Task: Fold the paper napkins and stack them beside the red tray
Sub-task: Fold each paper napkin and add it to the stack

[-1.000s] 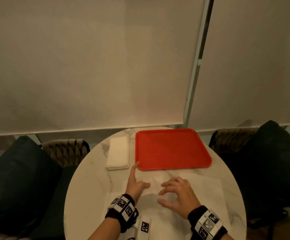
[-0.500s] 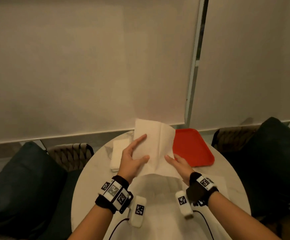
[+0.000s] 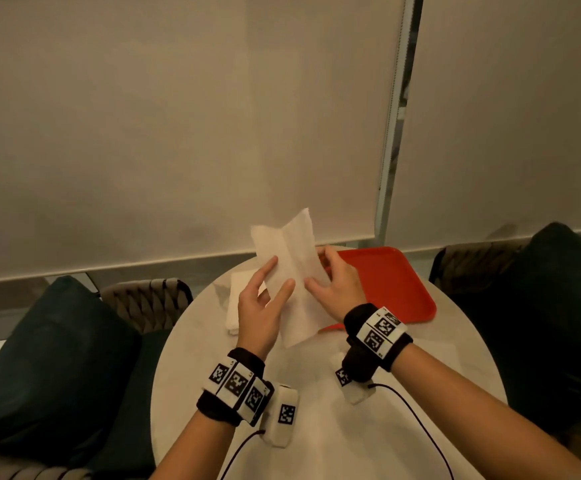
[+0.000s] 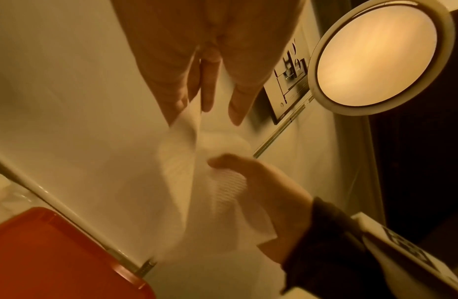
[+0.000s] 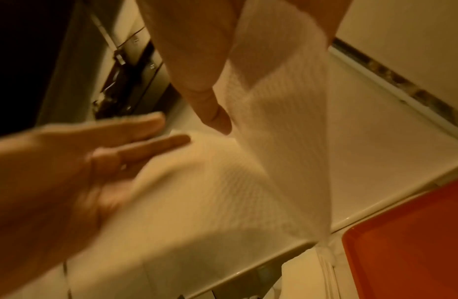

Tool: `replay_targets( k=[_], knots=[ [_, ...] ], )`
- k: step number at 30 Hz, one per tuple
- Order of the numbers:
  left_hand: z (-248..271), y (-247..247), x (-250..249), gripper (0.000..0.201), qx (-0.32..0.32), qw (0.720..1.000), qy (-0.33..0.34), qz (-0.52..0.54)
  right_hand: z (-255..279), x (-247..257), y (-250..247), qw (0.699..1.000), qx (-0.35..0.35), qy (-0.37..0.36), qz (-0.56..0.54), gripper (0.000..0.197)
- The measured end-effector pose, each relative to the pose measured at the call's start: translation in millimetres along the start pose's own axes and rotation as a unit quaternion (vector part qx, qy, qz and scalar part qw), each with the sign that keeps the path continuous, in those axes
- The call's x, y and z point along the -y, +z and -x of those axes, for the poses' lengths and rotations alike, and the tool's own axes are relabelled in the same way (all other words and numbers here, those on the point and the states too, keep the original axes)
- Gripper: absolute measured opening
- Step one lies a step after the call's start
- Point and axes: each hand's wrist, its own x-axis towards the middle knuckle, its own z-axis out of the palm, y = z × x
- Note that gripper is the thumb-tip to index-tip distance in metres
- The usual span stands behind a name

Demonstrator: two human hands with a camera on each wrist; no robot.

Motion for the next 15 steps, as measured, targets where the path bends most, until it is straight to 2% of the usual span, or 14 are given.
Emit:
replay_targets(
  k=[4, 8, 10, 12, 15],
  knots=[
    [6.3, 7.7, -0.6, 0.044, -0.010, 0.999, 0.006, 0.035, 9.1, -2.8, 14.5, 1.000, 0.014, -0.021, 0.019, 0.028],
    [2.5, 5.5, 7.7, 0.044, -0.042, 0.998, -0.007, 0.037, 19.3, -3.8, 22.6, 0.993, 0.103, -0.044, -0.027, 0.037],
    [-2.9, -1.9, 15.8, 0.042, -0.068, 0.998, -0.008, 0.017, 22.2, -5.7, 23.6, 0.990, 0.123, -0.047, -0.047, 0.033],
    [-8.3, -11.4, 24.9, 0.040, -0.084, 0.996, -0.013, 0.002, 20.4, -11.5, 22.7, 0.991, 0.108, -0.034, -0.073, 0.025],
    [-14.4, -26.2, 35.3, 0.046, -0.099, 0.995, -0.031, -0.008, 7.1, -30.4, 22.3, 0.996, 0.034, 0.025, -0.082, 0.016]
  ],
)
